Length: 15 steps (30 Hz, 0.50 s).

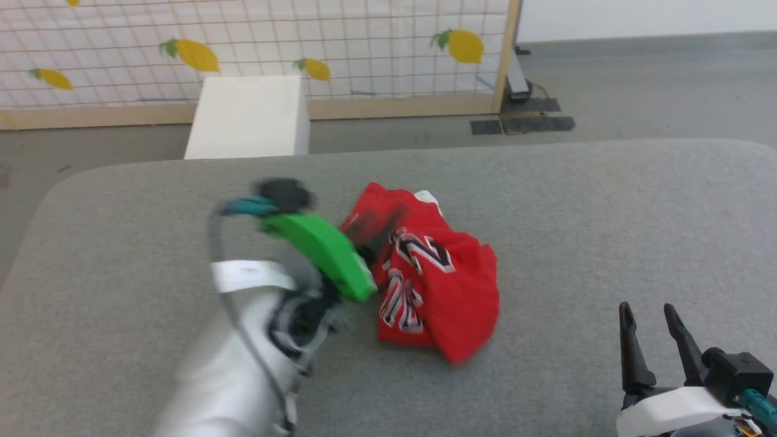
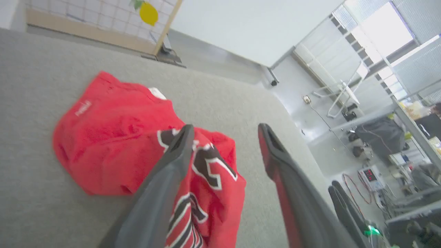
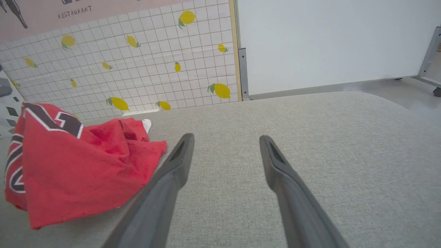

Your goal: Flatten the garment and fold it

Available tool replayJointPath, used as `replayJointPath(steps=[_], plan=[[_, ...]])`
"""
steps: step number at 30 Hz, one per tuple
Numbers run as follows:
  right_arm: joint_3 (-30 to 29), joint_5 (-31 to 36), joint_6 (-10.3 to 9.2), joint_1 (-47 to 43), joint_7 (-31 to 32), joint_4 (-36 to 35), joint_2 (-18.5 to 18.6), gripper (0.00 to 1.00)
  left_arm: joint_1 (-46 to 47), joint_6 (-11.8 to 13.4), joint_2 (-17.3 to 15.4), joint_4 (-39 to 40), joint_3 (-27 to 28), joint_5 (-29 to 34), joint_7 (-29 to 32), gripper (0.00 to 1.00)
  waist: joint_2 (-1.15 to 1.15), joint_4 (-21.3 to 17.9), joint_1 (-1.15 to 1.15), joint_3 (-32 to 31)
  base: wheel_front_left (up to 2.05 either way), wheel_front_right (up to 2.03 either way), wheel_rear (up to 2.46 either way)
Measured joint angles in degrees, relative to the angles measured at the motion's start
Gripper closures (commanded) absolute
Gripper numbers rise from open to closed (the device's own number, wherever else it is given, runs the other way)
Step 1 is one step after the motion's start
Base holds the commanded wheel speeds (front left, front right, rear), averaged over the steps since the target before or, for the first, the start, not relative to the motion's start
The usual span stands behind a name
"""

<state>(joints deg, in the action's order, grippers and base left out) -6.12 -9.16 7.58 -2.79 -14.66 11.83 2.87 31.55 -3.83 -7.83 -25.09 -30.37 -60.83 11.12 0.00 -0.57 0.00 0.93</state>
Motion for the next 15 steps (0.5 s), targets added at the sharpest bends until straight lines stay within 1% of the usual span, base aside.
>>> replayJointPath(steps=[4, 8, 10, 12, 15], plan=[[0.0, -0.6, 0.00, 0.0, 0.0, 0.0, 0.0, 0.00, -0.4, 2.9, -5.3, 3.7, 4.7, 4.4, -10.5, 0.00, 0.00, 1.4, 0.00, -0.9, 0.00, 0.00, 0.00], [0.1, -0.8, 0.00, 0.0, 0.0, 0.4, 0.0, 0.00, -4.3, 7.1, -10.9, 5.2, 7.6, 11.4, -21.2, 0.00, 0.00, 2.5, 0.00, -1.9, 0.00, 0.00, 0.00], [0.1, -1.2, 0.00, 0.0, 0.0, 0.9, 0.0, 0.00, -7.6, 8.5, -12.9, 6.0, 8.3, 14.2, -24.1, 0.00, 0.00, 2.9, 0.00, -2.3, 0.00, 0.00, 0.00], [0.1, -1.7, 0.00, 0.0, 0.8, 1.6, 0.0, 0.00, -10.8, 9.6, -13.9, 7.1, 8.6, 17.1, -25.1, 0.00, 0.00, 3.3, 0.00, -2.4, 0.00, 0.00, 0.00], [0.0, -2.2, 0.00, 0.7, 4.0, 2.9, 0.0, 0.00, -15.3, 11.2, -14.2, 9.9, 9.2, 20.9, -25.7, 0.00, 0.00, 3.7, 0.00, -2.0, 0.00, 0.00, 0.00]])
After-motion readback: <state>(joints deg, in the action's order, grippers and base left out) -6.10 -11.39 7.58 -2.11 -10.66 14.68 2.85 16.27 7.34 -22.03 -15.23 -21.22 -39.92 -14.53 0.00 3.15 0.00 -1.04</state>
